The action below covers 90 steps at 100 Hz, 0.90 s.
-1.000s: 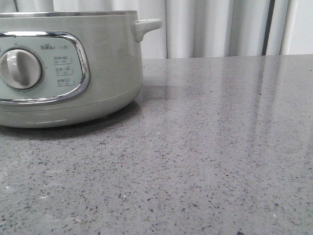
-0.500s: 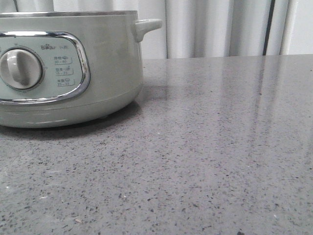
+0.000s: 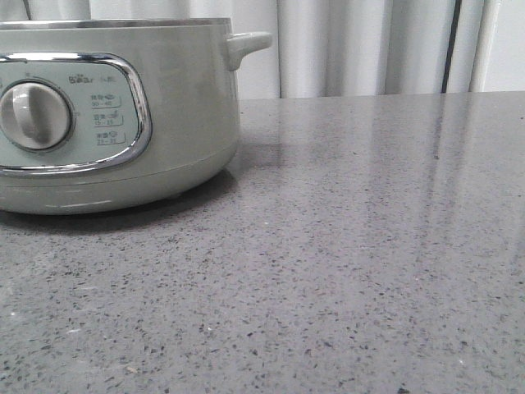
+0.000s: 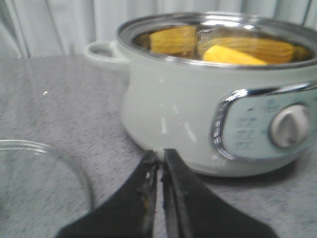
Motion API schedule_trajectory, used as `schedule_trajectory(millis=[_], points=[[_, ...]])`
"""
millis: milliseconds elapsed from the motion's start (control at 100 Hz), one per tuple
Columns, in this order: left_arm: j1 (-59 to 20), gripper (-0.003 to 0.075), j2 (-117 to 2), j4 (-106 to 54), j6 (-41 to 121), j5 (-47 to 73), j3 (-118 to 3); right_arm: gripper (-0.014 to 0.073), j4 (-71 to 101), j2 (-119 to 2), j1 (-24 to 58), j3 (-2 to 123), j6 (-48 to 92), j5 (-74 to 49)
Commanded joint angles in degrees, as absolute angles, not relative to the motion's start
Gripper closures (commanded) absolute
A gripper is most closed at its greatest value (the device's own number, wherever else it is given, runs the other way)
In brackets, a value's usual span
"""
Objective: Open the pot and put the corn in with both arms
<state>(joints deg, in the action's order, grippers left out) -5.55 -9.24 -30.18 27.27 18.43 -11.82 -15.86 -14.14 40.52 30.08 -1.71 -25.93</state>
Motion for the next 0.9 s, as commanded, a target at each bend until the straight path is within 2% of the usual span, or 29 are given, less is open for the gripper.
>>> schedule_trajectory(millis=[0, 150, 260, 350, 620, 890], points=[[-6.0, 0.0741, -8.6, -30.5, 27.0, 8.6, -9.3, 0.0657, -17.2, -14.6, 40.3, 31.5, -1.3, -21.1], [-6.0, 0.0741, -5.4, -28.8, 26.2, 4.1, -1.8, 0.0657, -17.2, -14.6, 40.3, 31.5, -1.3, -21.1], [-6.0, 0.0741, -0.7, -20.9, 18.5, 4.9, 1.3, 0.0657, -17.2, -14.6, 40.3, 31.5, -1.3, -21.1], [-6.0, 0.0741, 2.1, -16.3, 13.0, 7.4, 1.2, 0.0657, -17.2, -14.6, 40.3, 31.5, -1.3, -21.1], [-6.0, 0.0741, 2.0, -15.2, 12.7, 16.1, 1.2, 0.0657, -17.2, -14.6, 40.3, 31.5, -1.3, -21.1], [-6.0, 0.0741, 2.0, -15.3, 12.7, 16.0, 1.4, 0.0657, -17.2, -14.6, 40.3, 31.5, -1.3, -21.1]])
